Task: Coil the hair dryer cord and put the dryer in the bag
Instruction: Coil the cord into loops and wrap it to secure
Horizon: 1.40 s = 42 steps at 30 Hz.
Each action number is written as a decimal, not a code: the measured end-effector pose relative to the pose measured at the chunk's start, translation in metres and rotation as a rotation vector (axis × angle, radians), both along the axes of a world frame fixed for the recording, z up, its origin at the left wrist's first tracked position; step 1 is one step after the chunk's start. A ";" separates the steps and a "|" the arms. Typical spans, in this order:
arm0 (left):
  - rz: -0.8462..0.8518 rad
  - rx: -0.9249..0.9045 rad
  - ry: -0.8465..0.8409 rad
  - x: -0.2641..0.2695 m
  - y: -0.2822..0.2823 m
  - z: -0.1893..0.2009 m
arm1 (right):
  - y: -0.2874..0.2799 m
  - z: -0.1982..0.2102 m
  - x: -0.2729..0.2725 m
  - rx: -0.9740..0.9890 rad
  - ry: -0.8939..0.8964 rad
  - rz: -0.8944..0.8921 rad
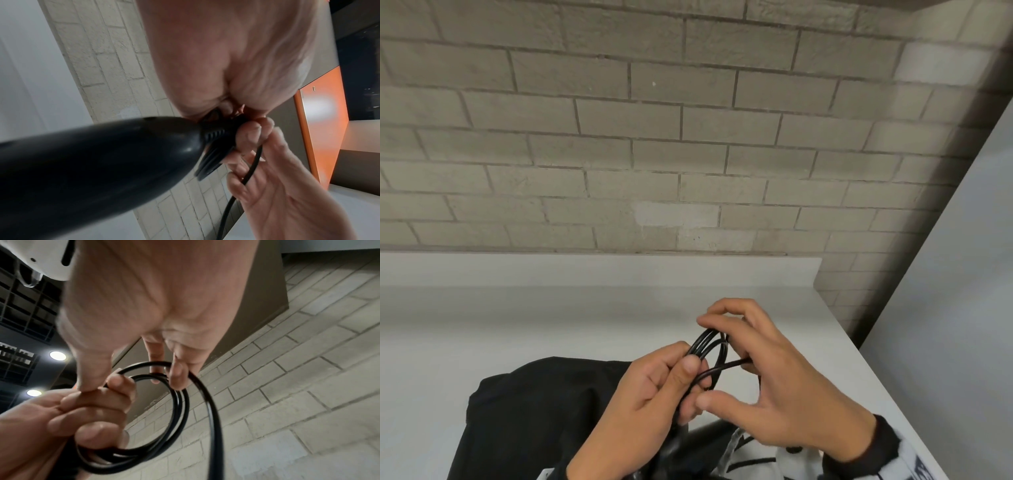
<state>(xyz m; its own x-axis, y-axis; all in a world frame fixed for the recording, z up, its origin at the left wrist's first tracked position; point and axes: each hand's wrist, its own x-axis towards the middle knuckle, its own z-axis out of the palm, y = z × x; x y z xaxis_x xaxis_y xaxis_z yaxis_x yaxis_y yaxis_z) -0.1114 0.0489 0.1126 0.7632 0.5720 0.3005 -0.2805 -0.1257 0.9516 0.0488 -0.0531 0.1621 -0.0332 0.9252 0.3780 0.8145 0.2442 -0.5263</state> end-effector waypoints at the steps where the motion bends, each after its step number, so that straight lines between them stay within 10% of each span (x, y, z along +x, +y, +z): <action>1: -0.016 -0.016 -0.007 0.000 0.000 0.000 | 0.000 0.000 0.001 0.002 0.015 0.015; 13: -0.064 0.050 0.047 0.000 0.003 0.002 | 0.016 -0.004 0.009 0.238 -0.515 -0.188; 36: -0.152 -0.038 0.050 -0.002 0.005 -0.002 | 0.010 0.014 0.022 -0.252 0.207 0.168; 42: -0.104 -0.059 0.157 -0.001 0.001 0.001 | 0.010 0.009 0.020 -0.107 -0.108 0.101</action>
